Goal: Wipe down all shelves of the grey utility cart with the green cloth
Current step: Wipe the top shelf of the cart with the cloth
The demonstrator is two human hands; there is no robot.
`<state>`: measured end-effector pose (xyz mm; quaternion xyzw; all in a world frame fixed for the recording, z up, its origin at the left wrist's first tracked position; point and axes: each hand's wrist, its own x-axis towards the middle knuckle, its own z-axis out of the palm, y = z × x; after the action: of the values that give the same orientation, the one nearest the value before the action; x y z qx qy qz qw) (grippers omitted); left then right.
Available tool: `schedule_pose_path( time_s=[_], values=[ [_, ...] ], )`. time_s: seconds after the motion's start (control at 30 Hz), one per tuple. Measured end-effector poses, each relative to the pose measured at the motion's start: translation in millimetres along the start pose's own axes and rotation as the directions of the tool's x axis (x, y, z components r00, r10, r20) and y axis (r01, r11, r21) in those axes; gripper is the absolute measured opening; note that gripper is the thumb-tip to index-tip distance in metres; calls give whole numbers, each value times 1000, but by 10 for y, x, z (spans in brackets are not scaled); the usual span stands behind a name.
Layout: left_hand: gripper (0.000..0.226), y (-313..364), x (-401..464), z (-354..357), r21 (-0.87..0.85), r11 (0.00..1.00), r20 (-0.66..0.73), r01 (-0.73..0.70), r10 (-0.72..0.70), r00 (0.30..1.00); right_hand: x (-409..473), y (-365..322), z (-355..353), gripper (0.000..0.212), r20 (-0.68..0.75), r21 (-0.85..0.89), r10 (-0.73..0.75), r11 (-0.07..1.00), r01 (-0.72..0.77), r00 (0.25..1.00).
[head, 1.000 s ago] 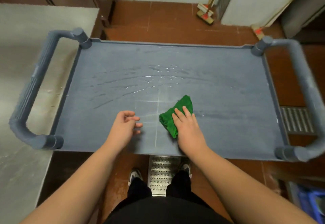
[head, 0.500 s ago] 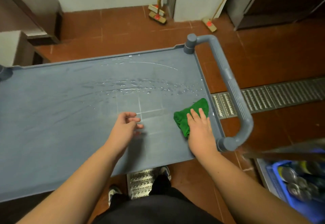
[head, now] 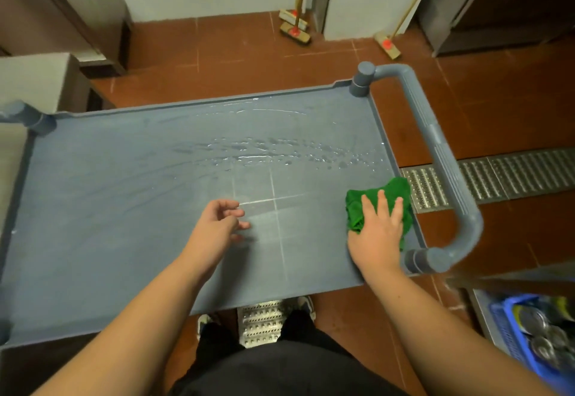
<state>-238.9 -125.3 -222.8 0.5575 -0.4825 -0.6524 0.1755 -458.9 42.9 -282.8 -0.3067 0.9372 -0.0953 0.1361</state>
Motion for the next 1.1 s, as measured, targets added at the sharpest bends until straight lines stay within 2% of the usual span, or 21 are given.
schedule_pose_path(
  time_s=[0.13,0.27,0.6,0.8,1.03,1.1],
  values=[
    [29,-88,52,-562,-38,999,-48,30,-32,998,-47,-408,123,70,-29,28,-11,1000,12,1000],
    [31,-116,116,-1195,-43,998,-72,43,-46,996,-199,-982,346,74,-2,-39,-55,998,54,999],
    [30,-123,77,-2758,-81,997,-166,14,-27,986,-918,-2693,990,84,140,-15,-293,954,298,946],
    [31,-121,-59,-3447,-129,992,-222,-8,-21,975,-1475,-3683,1353,89,239,24,-479,873,488,845],
    [29,-125,-138,-3900,-166,986,-238,-22,-19,971,-1970,-4643,1718,78,287,61,-697,698,714,657],
    [30,-138,-154,-3970,-189,981,-246,-29,-19,969,-2101,-4840,1792,70,330,74,-747,629,774,576]
  ],
)
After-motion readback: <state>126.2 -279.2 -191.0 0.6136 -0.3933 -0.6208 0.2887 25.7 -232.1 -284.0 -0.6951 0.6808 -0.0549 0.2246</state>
